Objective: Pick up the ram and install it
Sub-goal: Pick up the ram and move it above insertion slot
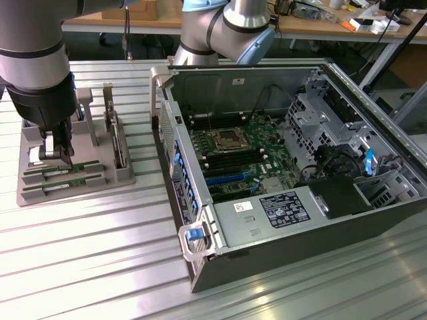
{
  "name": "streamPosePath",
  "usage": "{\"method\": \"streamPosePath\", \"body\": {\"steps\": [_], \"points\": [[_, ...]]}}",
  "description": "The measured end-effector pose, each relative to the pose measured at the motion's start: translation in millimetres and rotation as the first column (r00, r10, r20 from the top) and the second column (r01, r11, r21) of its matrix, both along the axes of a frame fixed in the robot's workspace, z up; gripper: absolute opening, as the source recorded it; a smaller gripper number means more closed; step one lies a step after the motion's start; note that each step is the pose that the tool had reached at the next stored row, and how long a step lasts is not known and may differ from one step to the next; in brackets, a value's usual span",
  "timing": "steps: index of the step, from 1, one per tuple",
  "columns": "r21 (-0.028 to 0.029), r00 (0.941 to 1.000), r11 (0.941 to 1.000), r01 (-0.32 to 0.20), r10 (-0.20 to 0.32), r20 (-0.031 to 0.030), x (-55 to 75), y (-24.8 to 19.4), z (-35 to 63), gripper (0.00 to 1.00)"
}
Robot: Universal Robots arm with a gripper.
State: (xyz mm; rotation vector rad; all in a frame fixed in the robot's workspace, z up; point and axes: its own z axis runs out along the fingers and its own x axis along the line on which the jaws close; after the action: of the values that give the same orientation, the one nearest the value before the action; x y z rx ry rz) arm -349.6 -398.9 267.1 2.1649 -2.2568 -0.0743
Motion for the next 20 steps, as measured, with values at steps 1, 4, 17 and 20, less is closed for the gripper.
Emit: {"method": "streamPosePath", "body": {"steps": [1,4,17,20], "points": [[-0.0011,1.0,1.0,0.0,0.0,0.0,0.4,0.0,-1.8,0.36],[-0.003,1.0,1.0,-0.001,0.001,0.0001,0.5,-0.1,-6.9,0.36],[-0.0039,1.0,1.0,-0.002,0.002,0.0002,0.5,0.0,-18.5,0.36],[-0.004,1.0,1.0,-0.002,0.002,0.0001,0.5,0.0,-20.0,0.36]]}}
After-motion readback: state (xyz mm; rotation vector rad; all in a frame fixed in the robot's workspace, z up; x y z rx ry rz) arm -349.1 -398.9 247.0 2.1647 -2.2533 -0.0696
